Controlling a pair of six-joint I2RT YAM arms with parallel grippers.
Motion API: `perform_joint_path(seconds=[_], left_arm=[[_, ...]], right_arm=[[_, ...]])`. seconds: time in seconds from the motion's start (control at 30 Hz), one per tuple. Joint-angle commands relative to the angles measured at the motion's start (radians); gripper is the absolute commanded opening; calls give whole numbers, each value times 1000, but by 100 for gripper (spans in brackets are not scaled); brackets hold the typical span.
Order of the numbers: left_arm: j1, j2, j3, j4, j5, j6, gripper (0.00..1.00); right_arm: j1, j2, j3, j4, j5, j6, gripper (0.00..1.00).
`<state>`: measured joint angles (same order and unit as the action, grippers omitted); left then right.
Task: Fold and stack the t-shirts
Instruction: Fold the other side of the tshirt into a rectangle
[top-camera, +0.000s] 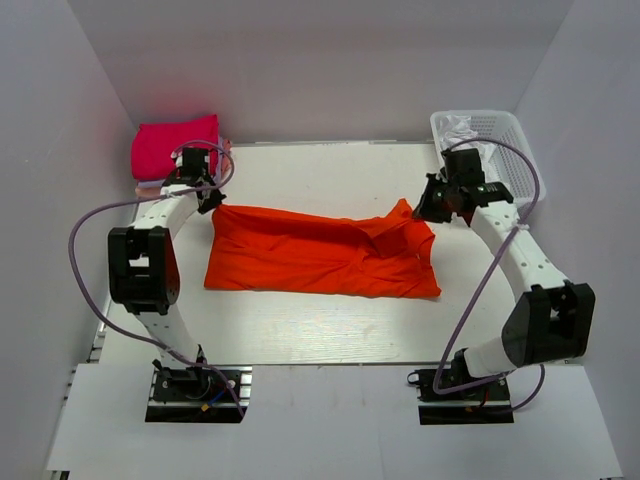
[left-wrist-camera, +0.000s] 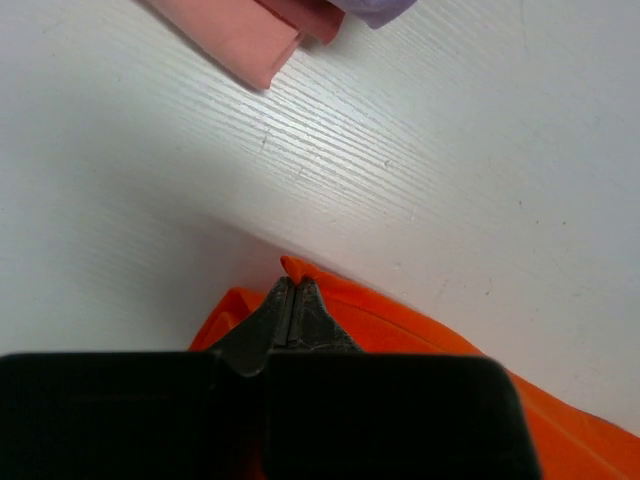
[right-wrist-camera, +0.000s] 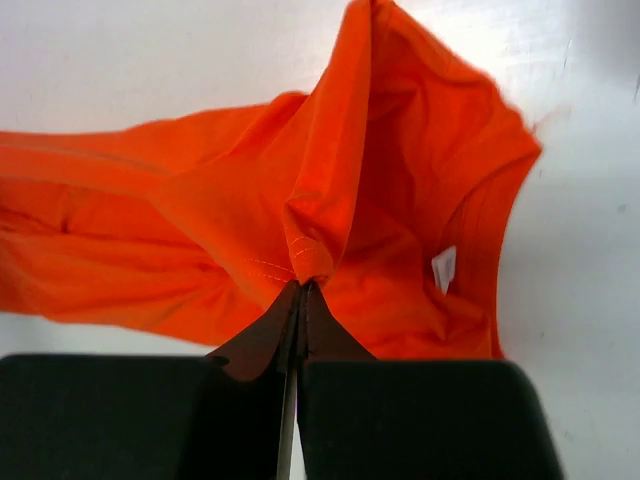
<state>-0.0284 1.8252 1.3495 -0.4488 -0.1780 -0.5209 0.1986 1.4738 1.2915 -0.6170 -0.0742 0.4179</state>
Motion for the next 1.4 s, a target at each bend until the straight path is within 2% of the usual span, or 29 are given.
perform_joint_path(seconds=[0.0,0.2,0.33,0.57,0.63,0.67,0.7,0.73,0.77,0.83,0.9,0.93,1.0,1.13,1.17,1.23,1.33,1.37], left_arm=[[-2,-83,-15,-1,-29,10,0],[-2,-124,-64,-10,-20,10,0],[-2,-145,-101,-28,-20,10,0],[-2,-167,-167,-85,-31,-34,0],[-2,-155,-167,-128,-43,-50,8],[-2,-139,-167,-145,-43,-65,27],[-2,-130,-156,-163,-55,-82,40],[-2,-112,-144,-212,-78,-97,48],[-2,-112,-144,-237,-90,-112,72],[7,-103,-144,-299,-115,-151,81],[7,-122,-144,-335,-124,-163,94],[7,-136,-153,-353,-141,-174,100],[7,-188,-153,-367,-141,-174,100],[-2,-225,-46,-367,-95,-162,100],[-2,-225,-15,-367,-78,-139,100],[-11,-225,55,-367,10,-97,100],[-11,-207,82,-311,121,-71,100],[-11,-207,82,-297,141,-58,100]], right_arm=[[5,-96,-38,-26,-56,58,0],[12,-236,-185,-53,-78,111,0],[13,-322,-302,-8,-65,136,0],[22,-359,-487,92,-75,145,0],[21,-374,-543,121,-79,147,0],[24,-379,-576,126,-76,142,0],[21,-386,-616,131,-70,140,2],[21,-397,-630,129,-58,139,11],[18,-398,-656,126,-47,136,23],[18,-414,-679,106,-29,125,47],[19,-420,-676,91,-18,124,49],[19,-423,-666,73,-12,118,54],[16,-429,-623,59,-10,105,59],[18,-400,-526,74,19,42,70],[15,-371,-512,100,27,13,76],[15,-301,-436,125,33,10,78],[12,-180,-347,128,43,13,82],[15,-150,-336,138,47,25,87]])
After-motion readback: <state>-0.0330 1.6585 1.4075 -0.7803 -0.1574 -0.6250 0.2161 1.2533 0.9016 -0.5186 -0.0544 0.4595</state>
